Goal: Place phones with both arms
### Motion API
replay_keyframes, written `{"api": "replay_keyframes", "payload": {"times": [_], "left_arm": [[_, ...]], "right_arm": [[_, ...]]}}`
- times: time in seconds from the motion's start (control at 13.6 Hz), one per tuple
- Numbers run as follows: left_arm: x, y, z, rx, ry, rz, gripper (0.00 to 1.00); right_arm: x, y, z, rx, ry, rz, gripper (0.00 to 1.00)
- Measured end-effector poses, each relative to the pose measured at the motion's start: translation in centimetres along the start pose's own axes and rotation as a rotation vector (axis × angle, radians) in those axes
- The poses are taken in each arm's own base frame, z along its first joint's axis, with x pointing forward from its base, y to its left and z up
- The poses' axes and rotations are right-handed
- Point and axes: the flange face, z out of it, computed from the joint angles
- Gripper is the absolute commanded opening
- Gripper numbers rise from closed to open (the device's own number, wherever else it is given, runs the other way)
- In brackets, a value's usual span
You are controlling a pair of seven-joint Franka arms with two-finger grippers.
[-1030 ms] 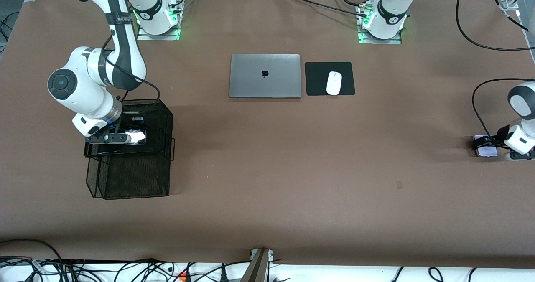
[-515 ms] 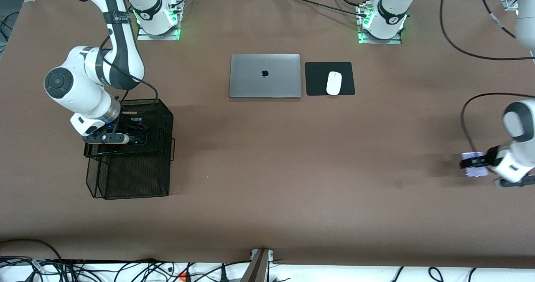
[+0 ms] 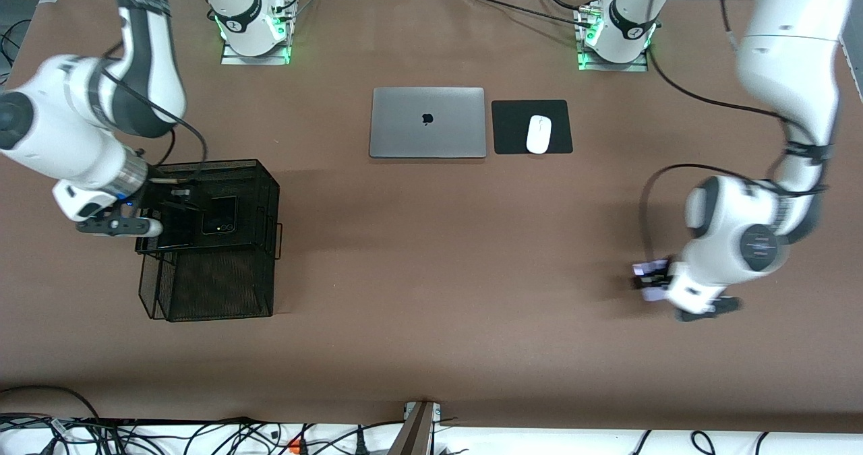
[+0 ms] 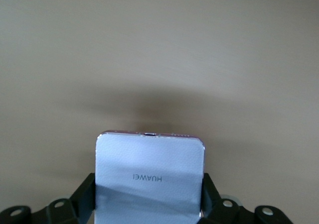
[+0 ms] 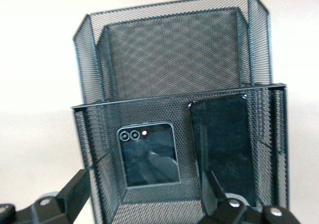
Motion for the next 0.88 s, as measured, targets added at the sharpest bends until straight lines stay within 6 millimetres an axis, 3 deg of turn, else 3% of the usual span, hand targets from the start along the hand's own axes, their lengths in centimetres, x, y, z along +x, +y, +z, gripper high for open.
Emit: {"api": "replay_keyframes", "payload": {"times": [0.22,0.44,0.88], "left_arm": [[-5.0,10.0,0.0,0.006,0.001,-0.029,0.0],[-10.6,18.6,0.0,0.004,0.01,0.003,0.0],[-19.2,32.2,1.0,-0.042,0.047,0.153,0.0]], "right_arm": [[0.6,-1.0,-3.3,0.012,-0.005,0.034,0.99],[0.9,-2.0,-4.6,0.015,0.002,0.09,0.99],[1.0,-5.5,-5.9,0.022,0.024,0.161,0.99]]}}
